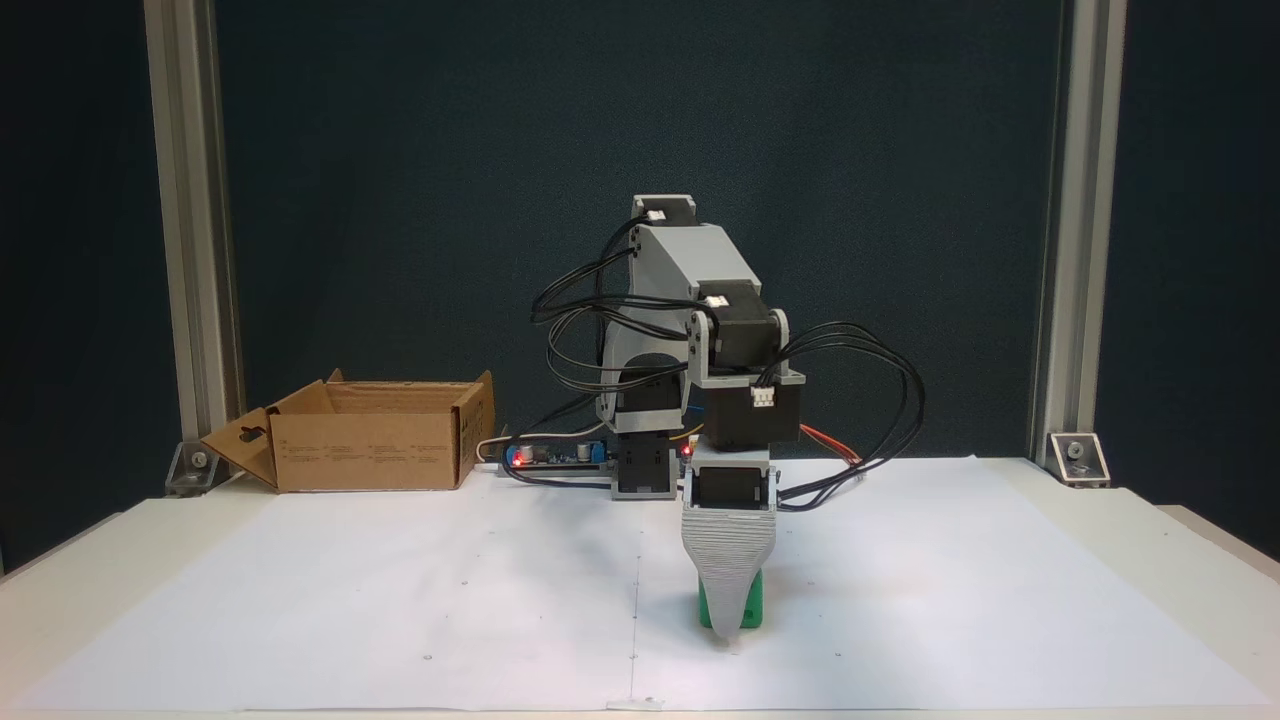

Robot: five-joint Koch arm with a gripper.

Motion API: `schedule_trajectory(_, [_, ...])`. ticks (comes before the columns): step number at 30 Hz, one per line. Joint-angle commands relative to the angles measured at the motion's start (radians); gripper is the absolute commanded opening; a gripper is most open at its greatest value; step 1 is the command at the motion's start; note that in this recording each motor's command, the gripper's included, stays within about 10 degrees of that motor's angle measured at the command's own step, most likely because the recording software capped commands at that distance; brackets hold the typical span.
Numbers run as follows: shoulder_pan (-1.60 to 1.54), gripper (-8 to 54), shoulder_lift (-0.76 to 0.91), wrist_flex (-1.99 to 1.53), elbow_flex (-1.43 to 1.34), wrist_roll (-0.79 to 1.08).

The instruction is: Grasp a green dice and put it in the bin.

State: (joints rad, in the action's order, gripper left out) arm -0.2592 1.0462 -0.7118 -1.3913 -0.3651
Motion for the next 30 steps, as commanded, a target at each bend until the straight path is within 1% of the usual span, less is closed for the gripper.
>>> schedule_trajectory(1, [-0.009, 42.1, 0.002, 0.015, 0.008, -0.044])
schedule_trajectory(7, [-0.009, 41.2, 0.002, 0.015, -0.002, -0.044])
schedule_trajectory(11, [-0.012, 36.7, 0.002, 0.015, -0.018, -0.044])
schedule_trajectory(27, [-0.011, 36.5, 0.002, 0.014, -0.052, -0.044])
schedule_trajectory(28, [-0.011, 35.4, 0.002, 0.014, -0.054, -0.044])
schedule_trajectory(30, [-0.011, 29.3, 0.002, 0.015, -0.058, -0.046])
